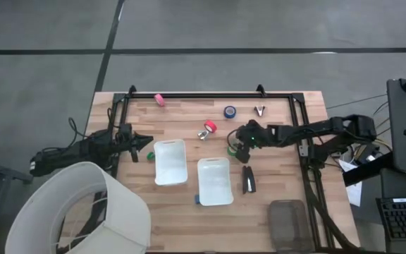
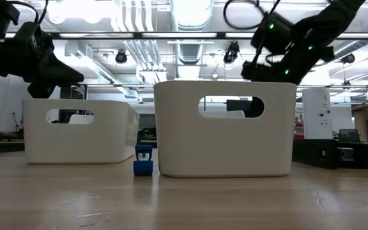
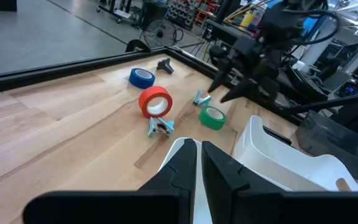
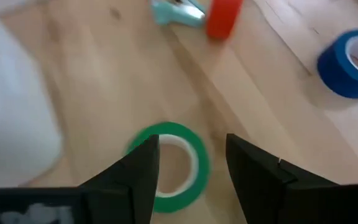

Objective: Pick and place Stapler, Stapler remover, tape
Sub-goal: Put the green tape into the black bin

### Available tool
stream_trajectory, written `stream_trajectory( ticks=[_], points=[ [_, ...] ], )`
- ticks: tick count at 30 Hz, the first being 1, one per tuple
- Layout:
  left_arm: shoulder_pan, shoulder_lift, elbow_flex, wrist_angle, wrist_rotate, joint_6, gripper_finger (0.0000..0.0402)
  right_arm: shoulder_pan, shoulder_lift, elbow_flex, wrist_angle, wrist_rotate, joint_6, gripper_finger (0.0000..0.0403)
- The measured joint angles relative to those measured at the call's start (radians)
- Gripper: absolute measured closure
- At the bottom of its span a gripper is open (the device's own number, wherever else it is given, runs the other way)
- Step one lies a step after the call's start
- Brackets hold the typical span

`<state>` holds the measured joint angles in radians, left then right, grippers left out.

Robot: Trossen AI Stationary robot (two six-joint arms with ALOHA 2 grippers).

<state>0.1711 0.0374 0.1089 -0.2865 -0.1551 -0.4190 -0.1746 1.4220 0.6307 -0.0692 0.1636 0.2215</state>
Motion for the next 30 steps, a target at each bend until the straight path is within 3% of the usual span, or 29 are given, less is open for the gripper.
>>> stream_trajectory(
  ticks=[15,30],
  points=[
    [0.0,0.0,0.0,0.0,0.0,0.0,0.0374,-0.014,0.165,0.024,0.006,0.004,0.003,0.0239],
    [0.0,0.0,0.0,0.0,0.0,0.0,0.0374,-0.014,0.147,0.022,-0.011,0.005,-0.043,0.0371]
  ],
)
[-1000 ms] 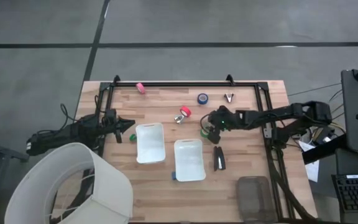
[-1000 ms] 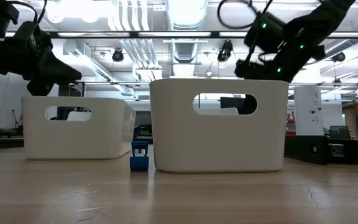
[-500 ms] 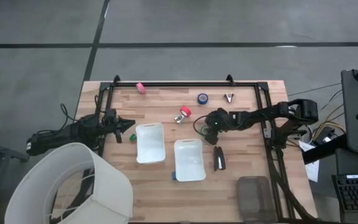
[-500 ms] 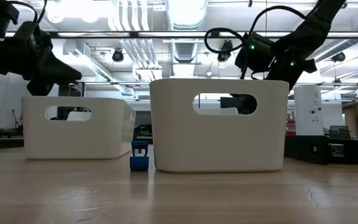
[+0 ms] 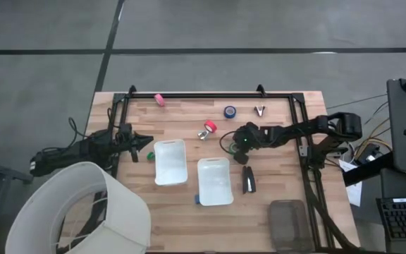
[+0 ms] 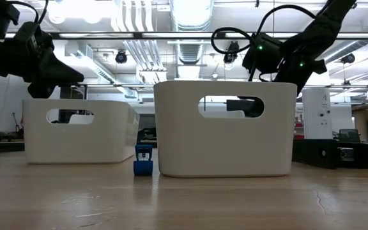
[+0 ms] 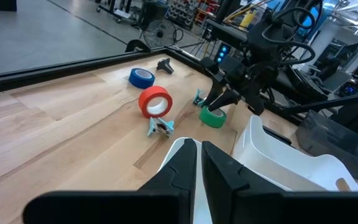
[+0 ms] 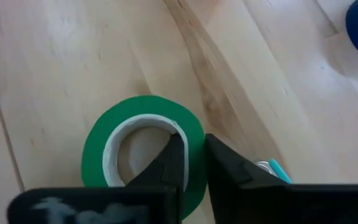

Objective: Pick and place Stapler, Stapler remover, tape
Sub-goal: Put the green tape into the black bin

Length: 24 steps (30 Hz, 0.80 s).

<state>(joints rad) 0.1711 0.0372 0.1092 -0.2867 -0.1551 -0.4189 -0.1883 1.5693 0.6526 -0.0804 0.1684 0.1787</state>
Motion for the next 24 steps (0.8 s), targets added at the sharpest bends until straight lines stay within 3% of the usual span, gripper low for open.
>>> stream_trajectory(
  ticks=[7,13,19,24],
  points=[
    [0.0,0.0,0.0,0.0,0.0,0.0,0.0374,0.017,-0.087,0.046,-0.195,-0.019,0.009,0.0363],
    [0.0,0.0,0.0,0.001,0.0,0.0,0.0374,0.107,-0.269,0.073,-0.412,-0.073,0.055,0.0366],
    [0.0,0.0,0.0,0.0,0.0,0.0,0.0374,0.284,-0.52,0.079,-0.561,-0.093,0.202,0.0365],
    [0.0,0.0,0.0,0.001,0.0,0.0,0.0374,0.502,-0.698,0.079,-0.602,-0.1,0.377,0.0364]
  ],
)
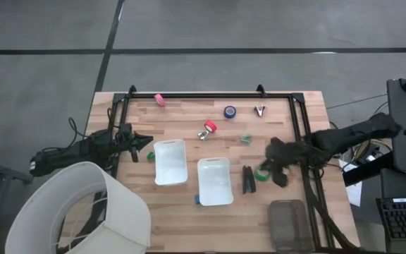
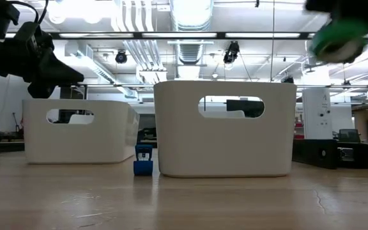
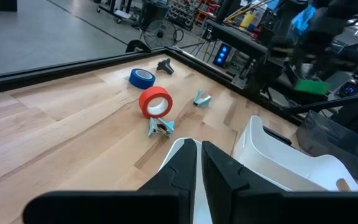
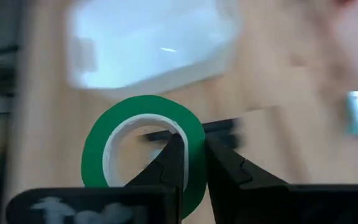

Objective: Pick and place Stapler, Stapler remover, tape
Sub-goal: Put the green tape into the black bin

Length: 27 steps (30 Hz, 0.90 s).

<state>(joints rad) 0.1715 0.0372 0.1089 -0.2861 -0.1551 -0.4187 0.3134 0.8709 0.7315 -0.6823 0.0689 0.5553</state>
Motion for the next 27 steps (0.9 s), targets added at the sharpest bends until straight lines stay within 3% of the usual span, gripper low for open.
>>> stream_trajectory(
  ticks=[6,12,19,27],
  points=[
    [0.0,0.0,0.0,0.0,0.0,0.0,0.0374,0.302,-0.074,0.0,0.0,0.067,0.143,0.0364],
    [0.0,0.0,0.0,-0.001,0.0,0.0,0.0374,0.525,0.01,0.0,-0.007,0.167,0.286,0.0364],
    [0.0,0.0,0.0,-0.001,0.0,0.0,0.0374,0.639,0.166,-0.001,-0.074,0.144,0.547,0.0364],
    [0.0,0.0,0.0,0.0,0.0,0.0,0.0374,0.651,0.323,-0.001,-0.073,0.043,0.644,0.0355]
  ],
)
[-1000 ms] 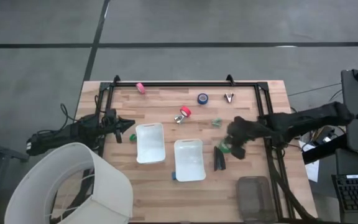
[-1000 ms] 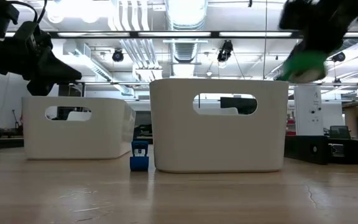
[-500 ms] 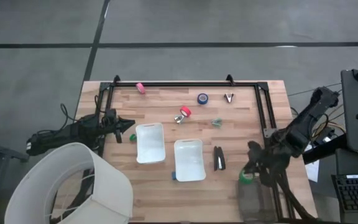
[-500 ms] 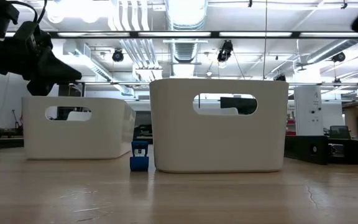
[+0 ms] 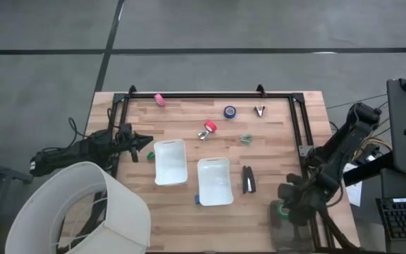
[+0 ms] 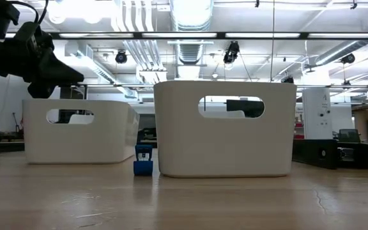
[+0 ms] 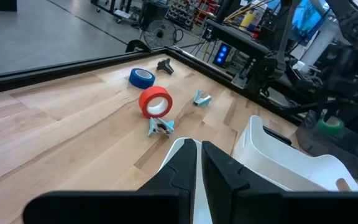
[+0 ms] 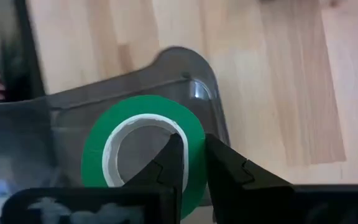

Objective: Pick and place Stapler, Stapler remover, tape
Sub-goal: Put the green tape into the black bin

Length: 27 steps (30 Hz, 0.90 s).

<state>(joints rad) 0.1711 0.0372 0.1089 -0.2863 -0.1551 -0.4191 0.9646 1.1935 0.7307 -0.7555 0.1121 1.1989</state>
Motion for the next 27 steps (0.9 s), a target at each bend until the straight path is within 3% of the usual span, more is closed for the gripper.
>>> stream_trajectory(
  ticks=[17,27],
  points=[
    [0.0,0.0,0.0,0.0,0.0,0.0,0.0374,0.016,0.216,0.1,-0.003,-0.043,-0.036,0.035],
    [0.0,0.0,0.0,0.0,0.0,0.0,0.0374,0.021,0.247,0.103,-0.004,-0.044,-0.032,0.0349]
  ],
)
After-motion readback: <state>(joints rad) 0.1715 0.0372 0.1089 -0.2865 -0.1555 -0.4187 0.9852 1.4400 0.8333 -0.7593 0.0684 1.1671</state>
